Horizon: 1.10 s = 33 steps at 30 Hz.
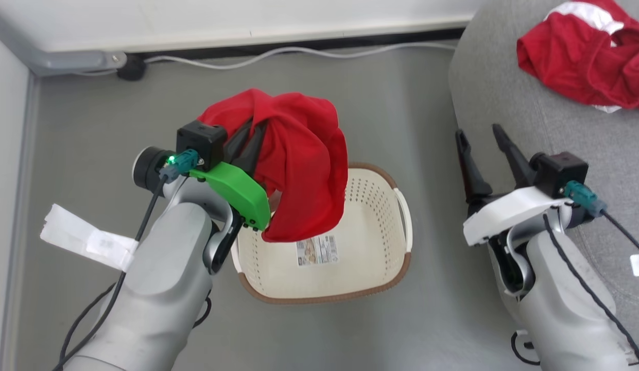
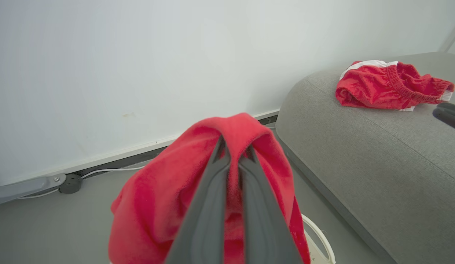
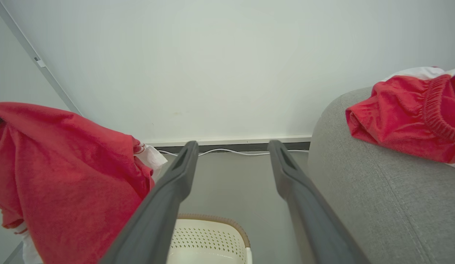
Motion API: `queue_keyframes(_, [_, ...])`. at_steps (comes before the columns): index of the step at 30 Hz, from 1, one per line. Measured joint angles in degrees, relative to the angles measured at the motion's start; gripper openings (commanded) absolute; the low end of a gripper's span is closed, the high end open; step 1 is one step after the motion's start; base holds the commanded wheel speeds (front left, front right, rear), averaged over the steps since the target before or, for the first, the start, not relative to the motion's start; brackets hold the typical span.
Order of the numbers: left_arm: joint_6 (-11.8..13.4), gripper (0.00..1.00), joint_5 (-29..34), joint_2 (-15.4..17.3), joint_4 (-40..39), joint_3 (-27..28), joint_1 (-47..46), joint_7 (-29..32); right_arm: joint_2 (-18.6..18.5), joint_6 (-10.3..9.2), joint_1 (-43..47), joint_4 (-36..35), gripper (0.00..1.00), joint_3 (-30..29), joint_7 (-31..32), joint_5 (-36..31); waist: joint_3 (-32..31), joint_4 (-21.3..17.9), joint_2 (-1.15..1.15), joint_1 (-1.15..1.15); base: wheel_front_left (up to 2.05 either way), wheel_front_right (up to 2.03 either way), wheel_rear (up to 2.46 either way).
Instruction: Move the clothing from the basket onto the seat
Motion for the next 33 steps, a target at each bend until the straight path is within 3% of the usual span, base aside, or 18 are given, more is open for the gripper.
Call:
queue_keyframes(16, [0.0, 0.0, -3.0, 0.0, -3.8, -2.0, 2.9, 3.1, 1.1, 2.0, 4.8, 4.0, 1.0, 9.8, 0.0, -0.6, -11.7, 3.2, 0.0, 0.0, 0.0, 0.0, 0.0])
queue_keyframes(26, [0.3, 0.0, -4.1, 0.0, -7.3, -3.7, 3.1, 5.6, 1.2, 3.01, 4.8, 4.6, 1.0, 19.1, 0.4, -1.0, -13.3, 3.6, 0.0, 0.0, 0.0, 0.0, 0.0])
queue_keyframes(33, [2.1, 0.0, -4.7, 0.0, -9.9, -5.4, 3.1, 7.2, 1.1, 3.02, 3.6, 3.9, 1.0, 25.9, 0.6, 2.2, -13.1, 3.6, 0.0, 0.0, 0.0, 0.0, 0.0])
